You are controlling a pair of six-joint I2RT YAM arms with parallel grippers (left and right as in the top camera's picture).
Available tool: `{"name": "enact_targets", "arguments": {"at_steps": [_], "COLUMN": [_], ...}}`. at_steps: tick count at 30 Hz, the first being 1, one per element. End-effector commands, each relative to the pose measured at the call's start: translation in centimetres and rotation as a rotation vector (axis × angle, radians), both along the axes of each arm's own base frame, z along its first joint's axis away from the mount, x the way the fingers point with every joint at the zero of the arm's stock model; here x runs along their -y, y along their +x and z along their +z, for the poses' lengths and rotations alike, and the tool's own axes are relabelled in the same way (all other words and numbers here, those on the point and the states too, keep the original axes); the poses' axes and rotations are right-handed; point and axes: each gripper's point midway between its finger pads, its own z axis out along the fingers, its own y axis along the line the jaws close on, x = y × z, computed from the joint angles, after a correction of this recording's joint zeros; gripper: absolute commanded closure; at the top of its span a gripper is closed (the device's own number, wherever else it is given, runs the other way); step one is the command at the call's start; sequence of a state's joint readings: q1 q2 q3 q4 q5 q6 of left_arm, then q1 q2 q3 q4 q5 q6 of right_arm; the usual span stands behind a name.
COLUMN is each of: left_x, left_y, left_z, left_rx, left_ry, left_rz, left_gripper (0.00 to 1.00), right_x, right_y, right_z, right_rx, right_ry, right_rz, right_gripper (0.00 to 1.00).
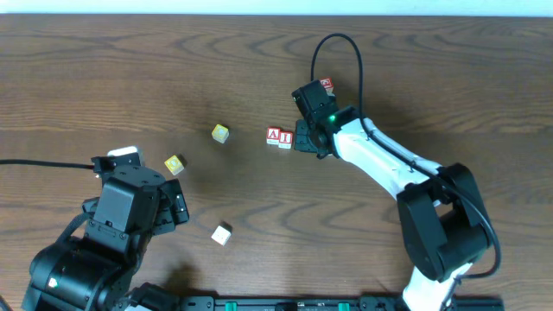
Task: Spell out Ai2
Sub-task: 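Carry the 2 block left toward the right of the I block, then lower the 2 block beside the I block and nudge it into line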
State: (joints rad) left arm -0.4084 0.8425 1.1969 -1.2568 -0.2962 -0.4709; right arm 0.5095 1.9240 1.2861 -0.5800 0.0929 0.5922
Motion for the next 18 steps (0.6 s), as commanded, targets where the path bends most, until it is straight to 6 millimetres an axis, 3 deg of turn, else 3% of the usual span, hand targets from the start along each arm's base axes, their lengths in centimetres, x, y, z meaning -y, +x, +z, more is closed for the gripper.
{"name": "enact_targets", "arguments": {"at_steps": [1,9,18], "left_x": [-0.3,-0.3,-0.3], "left_y": [0.0,0.0,0.0], "left_z": [0.0,0.0,0.0], "left_rx": [0.001,0.001,0.0], "left_ry": [0.019,0.019,0.02], "left_rz": [0.007,0.007,0.007], "left_gripper": [0.05,0.05,0.05], "right_x": [-0.1,-1.0,-1.1], "right_y": [0.2,-0.4,-0.3], "right_z": [-0.4,-2.0,-2.0], "right_rx": [0.0,-0.021,-0.002], "right_ry": [0.001,-0.018,-0.048], "right_rz": [-0.013,0.017,0.04], "right_gripper": [0.98,0.98,0.98]}}
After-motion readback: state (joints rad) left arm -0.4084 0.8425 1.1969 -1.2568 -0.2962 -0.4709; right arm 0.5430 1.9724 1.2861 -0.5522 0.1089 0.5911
